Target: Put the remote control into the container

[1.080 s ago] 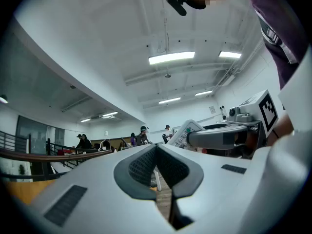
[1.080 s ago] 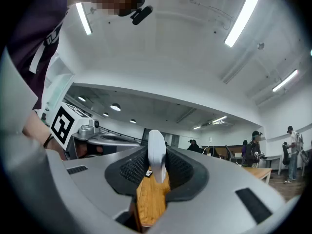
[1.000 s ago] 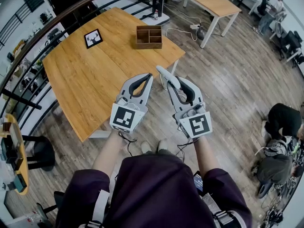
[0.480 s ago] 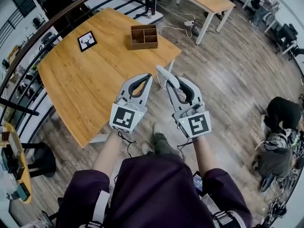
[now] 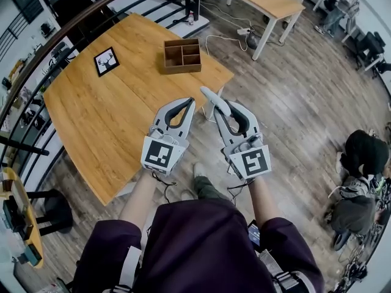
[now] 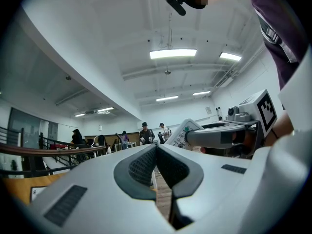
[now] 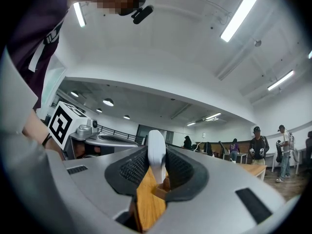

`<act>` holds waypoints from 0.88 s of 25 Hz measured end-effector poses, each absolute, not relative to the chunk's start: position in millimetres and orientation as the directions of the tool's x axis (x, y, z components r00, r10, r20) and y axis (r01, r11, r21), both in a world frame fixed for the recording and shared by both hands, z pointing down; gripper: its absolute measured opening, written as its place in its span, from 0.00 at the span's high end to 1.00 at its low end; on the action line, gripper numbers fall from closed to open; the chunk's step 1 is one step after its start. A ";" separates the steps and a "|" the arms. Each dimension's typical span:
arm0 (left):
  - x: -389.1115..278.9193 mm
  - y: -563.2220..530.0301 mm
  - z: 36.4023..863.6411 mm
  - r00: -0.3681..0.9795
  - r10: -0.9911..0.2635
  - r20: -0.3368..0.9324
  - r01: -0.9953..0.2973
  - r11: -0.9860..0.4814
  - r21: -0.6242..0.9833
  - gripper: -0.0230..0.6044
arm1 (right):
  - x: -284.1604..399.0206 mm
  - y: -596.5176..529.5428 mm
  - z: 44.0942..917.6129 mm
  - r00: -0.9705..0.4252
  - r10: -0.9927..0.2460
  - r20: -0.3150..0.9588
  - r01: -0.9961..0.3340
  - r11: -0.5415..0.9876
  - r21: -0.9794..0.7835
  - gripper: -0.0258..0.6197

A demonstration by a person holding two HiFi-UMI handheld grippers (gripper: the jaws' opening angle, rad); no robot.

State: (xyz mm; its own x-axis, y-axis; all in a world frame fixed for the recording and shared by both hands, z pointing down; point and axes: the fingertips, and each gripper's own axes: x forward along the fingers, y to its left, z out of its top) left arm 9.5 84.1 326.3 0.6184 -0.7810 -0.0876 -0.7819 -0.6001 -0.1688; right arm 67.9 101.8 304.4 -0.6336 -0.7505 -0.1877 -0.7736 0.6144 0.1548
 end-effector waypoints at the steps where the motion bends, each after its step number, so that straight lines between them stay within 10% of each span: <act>1: 10.4 76.4 325.5 0.617 -0.780 -0.102 -0.784 -0.599 -0.165 0.94 | 68.8 94.2 305.4 -0.634 -0.751 -0.185 -0.773 0.615 0.153 0.78; 22: 9.2 -36.9 338.1 0.549 -0.835 -0.014 -0.825 -0.540 -0.166 0.94 | 70.5 -25.0 322.1 -0.695 -0.700 -0.164 -0.718 0.689 0.103 0.78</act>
State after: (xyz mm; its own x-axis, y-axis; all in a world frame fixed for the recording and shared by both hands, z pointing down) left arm 9.2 -36.9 338.1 0.5494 -0.8354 -0.0137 -0.8252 -0.5399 -0.1662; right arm 70.5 -25.0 322.1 -0.6951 -0.7000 -0.1639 -0.7177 0.6887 0.1027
